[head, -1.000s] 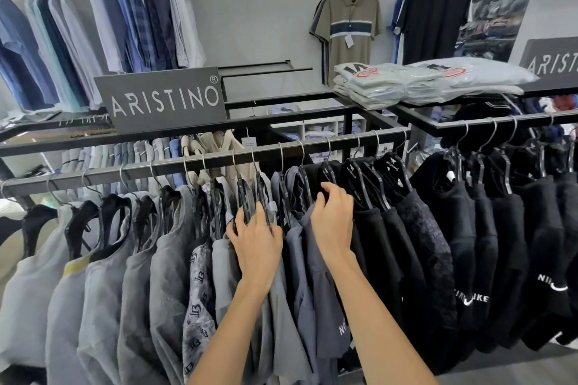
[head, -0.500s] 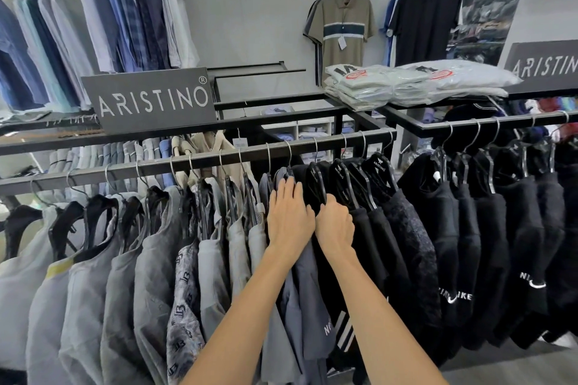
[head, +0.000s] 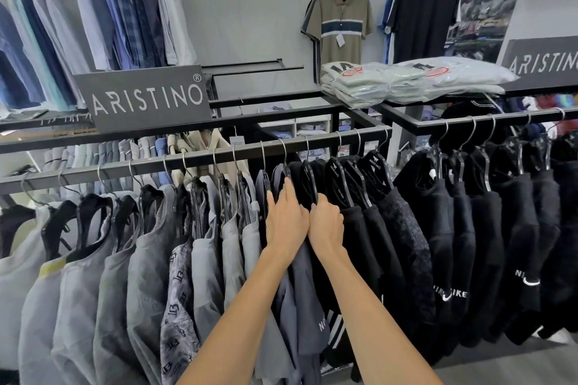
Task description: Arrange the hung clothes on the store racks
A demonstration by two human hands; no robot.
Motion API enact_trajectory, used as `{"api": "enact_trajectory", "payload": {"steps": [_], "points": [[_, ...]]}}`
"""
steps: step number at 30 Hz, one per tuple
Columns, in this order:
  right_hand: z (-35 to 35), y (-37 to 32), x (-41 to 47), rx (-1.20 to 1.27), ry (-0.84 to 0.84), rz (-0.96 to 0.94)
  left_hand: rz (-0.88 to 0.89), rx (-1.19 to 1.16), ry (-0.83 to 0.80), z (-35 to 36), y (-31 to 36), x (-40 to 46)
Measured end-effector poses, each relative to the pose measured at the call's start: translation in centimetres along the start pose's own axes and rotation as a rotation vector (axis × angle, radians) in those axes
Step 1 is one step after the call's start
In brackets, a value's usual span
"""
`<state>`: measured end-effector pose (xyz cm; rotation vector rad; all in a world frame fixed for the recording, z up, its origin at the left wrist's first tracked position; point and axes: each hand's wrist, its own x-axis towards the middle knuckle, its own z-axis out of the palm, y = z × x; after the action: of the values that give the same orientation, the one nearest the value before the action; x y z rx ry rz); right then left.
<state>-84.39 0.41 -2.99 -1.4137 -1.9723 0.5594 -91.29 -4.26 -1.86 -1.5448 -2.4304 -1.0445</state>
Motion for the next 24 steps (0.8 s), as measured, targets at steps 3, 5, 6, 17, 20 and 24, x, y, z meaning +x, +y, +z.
{"api": "enact_trajectory", "payload": {"steps": [3,5,6,17,20,24], "points": [[0.0,-0.1,-0.2,0.009,-0.004,-0.004,-0.018,-0.027,-0.015,0.1,-0.4,0.0],[0.0,-0.2,-0.3,0.015,-0.008,-0.001,0.011,-0.028,-0.015,0.1,-0.5,0.1],[0.0,-0.2,-0.3,0.016,-0.007,0.0,0.028,-0.032,-0.009,0.1,-0.5,0.1],[0.0,0.9,-0.8,0.179,0.061,-0.076,0.193,0.163,0.107,1.8,-1.8,-0.3],[-0.3,2.5,-1.1,0.2,0.212,-0.2,0.228,0.18,0.176,2.5,-1.1,-1.3],[0.1,4.3,-1.1,-0.078,0.396,-0.231,0.201,0.24,0.13,3.8,-1.4,-2.2]]}}
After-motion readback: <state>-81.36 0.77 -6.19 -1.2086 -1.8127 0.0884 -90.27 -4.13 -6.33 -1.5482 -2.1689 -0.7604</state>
